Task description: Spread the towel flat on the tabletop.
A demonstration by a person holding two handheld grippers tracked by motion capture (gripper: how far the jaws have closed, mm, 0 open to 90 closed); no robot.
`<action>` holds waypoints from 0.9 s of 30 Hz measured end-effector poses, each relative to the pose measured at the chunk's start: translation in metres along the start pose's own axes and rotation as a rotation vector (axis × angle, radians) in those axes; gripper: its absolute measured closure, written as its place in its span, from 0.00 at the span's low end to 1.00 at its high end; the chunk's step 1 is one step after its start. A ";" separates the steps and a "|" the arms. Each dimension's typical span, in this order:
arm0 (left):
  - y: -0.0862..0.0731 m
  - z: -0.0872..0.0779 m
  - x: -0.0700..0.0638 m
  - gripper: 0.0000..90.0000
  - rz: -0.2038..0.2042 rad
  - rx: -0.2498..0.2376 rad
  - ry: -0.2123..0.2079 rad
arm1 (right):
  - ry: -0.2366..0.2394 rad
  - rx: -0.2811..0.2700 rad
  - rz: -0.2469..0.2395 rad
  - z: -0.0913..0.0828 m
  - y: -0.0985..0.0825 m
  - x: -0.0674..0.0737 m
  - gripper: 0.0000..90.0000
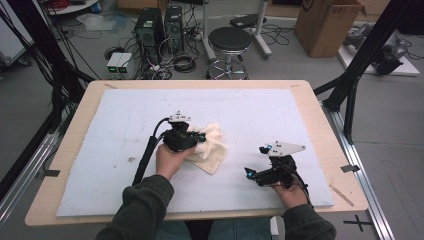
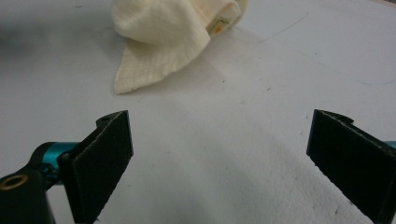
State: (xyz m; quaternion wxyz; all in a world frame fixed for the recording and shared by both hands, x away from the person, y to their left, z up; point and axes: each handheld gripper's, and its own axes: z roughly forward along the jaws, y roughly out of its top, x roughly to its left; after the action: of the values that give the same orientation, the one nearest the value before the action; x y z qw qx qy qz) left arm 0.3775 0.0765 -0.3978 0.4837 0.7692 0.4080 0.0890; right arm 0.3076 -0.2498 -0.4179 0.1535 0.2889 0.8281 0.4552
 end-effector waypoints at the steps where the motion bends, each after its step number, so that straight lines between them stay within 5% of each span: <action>1: -0.001 0.006 0.001 0.91 -0.002 0.003 0.009 | 0.000 0.000 0.001 0.000 0.000 0.000 0.07; 12: -0.013 0.041 0.018 0.85 -0.011 0.077 0.069 | 0.015 0.005 -0.016 0.004 0.000 0.001 0.07; 19: -0.005 0.026 0.018 0.52 0.034 0.017 0.057 | 0.015 0.009 -0.007 0.003 0.000 0.001 0.07; 27: 0.003 -0.005 0.017 0.45 0.094 -0.049 0.050 | 0.018 0.010 -0.008 0.005 0.000 0.002 0.07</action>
State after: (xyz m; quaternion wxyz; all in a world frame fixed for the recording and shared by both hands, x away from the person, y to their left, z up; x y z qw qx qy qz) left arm 0.3870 0.0915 -0.3969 0.4875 0.7730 0.3809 0.1408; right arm 0.3082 -0.2454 -0.4204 0.1465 0.2821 0.8330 0.4529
